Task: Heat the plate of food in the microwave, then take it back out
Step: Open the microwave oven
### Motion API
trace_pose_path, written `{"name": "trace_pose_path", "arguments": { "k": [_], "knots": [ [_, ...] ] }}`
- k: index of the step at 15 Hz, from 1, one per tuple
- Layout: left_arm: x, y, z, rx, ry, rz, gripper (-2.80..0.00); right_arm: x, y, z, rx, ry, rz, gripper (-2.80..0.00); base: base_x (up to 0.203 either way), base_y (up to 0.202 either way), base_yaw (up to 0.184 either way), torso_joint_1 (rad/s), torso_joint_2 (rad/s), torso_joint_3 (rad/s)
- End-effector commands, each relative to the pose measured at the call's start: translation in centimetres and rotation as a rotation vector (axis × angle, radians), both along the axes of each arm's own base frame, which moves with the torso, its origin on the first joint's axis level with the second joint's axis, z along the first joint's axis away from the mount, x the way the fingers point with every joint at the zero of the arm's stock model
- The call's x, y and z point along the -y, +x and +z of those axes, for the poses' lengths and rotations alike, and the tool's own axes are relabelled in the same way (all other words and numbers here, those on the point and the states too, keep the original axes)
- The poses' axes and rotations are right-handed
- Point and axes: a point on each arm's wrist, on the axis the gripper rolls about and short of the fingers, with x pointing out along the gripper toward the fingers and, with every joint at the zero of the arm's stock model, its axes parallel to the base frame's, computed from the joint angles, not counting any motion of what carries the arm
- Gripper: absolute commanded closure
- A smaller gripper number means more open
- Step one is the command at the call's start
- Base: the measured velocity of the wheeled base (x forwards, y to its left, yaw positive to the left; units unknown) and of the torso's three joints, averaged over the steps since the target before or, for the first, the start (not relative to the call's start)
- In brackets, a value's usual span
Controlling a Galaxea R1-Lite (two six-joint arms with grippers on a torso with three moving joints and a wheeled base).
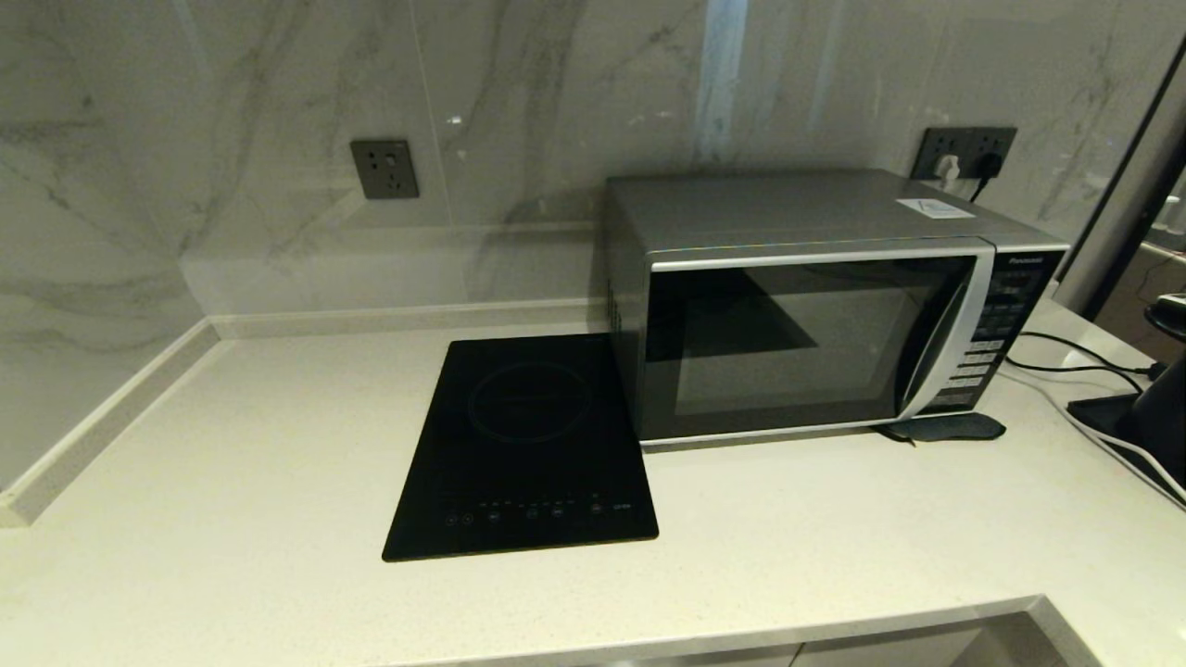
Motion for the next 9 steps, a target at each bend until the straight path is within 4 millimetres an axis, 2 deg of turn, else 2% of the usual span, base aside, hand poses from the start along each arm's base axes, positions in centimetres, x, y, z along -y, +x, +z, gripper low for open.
{"name": "trace_pose_path", "arguments": {
  "k": [1,9],
  "knots": [
    [0.00,0.01,0.01,-0.001,0.000,0.001,0.00,0.00,0.04,-0.06,-0.006,0.002,-0.001,0.00,0.000,0.000,0.000,0.000,0.00,0.000],
    [0.00,0.01,0.01,-0.001,0.000,0.001,0.00,0.00,0.03,-0.06,-0.004,0.002,-0.001,0.00,0.000,0.000,0.000,0.000,0.00,0.000]
  ]
}}
